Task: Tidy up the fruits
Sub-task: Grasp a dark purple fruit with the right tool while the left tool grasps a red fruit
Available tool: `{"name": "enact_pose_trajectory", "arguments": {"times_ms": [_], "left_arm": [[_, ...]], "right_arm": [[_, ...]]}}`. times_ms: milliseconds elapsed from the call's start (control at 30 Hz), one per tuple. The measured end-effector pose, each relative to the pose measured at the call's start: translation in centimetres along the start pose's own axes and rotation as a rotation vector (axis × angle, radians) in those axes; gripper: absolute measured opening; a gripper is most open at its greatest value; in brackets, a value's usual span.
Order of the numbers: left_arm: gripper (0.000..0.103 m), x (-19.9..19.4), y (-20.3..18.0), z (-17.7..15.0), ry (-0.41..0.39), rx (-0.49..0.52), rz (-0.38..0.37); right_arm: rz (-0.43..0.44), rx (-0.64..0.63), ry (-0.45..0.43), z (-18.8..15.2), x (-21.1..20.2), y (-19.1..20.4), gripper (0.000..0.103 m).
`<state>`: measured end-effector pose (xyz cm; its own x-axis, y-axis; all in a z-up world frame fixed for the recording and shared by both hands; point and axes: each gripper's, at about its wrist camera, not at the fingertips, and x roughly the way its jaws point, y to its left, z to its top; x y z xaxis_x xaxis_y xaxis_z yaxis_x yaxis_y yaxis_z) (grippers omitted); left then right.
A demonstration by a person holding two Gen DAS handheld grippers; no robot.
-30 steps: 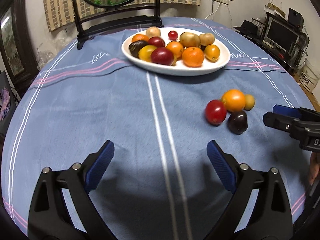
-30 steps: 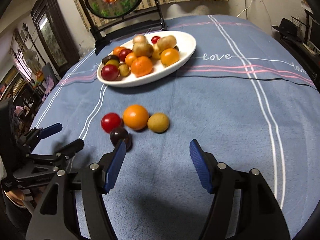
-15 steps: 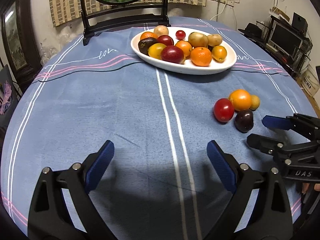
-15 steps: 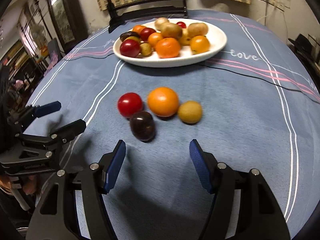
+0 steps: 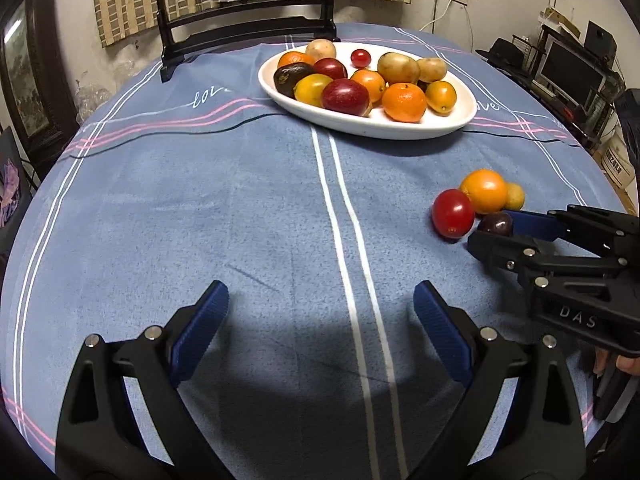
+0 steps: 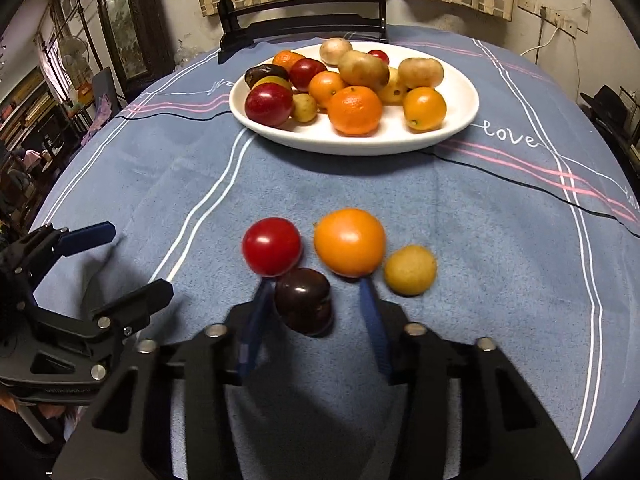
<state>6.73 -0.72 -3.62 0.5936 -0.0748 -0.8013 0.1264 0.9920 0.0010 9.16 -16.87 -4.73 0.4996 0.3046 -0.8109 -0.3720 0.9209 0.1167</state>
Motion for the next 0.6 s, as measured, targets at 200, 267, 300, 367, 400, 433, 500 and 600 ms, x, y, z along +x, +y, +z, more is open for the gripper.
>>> {"name": "enact_pose_trajectory", "arguments": {"times_ms": [200,267,300,367,400,433,500,600], "left_arm": [[0.095,0.2,-1.8,1.2,-0.014,0.054,0.000],[0.095,0.6,-2.4,1.7,-0.007,0.068,-0.008],[0.095,0.8,-2.7,1.8,-0.002,0.071,-0.011],[0.095,1.3,-3.4,2.1,0.007,0.082,-0.014],[0.095,1.4,-3.7,2.2,0.008,0.086,-0.014],[0.096,1.5,-3.9,2.3,0.009,0.089,-0.016],[0.096,1.7,-4.2,2.4,0.011,0.096,-0.013],[0.095,1.9,-4.0,2.5,0.013,0.091,0.019]], "right_arm": [[0.047,0.033,-0.039,-1.0,-2.0,-1.4,0.034],[0.057,0.051,-0.051,-1.4,-2.6,-2.0,0.034],[0.063,0.059,-0.055,-1.7,-3.0,-2.4,0.034],[0.073,0.062,-0.054,-1.8,-3.1,-2.6,0.034],[0.081,0.060,-0.052,-1.9,-3.1,-2.7,0.034],[0.085,0.058,-0.050,-1.9,-3.0,-2.6,0.034],[0.091,0.047,-0.046,-1.8,-2.6,-2.2,0.034],[0.098,0.025,-0.020,-1.6,-1.7,-1.5,0.035]]}}
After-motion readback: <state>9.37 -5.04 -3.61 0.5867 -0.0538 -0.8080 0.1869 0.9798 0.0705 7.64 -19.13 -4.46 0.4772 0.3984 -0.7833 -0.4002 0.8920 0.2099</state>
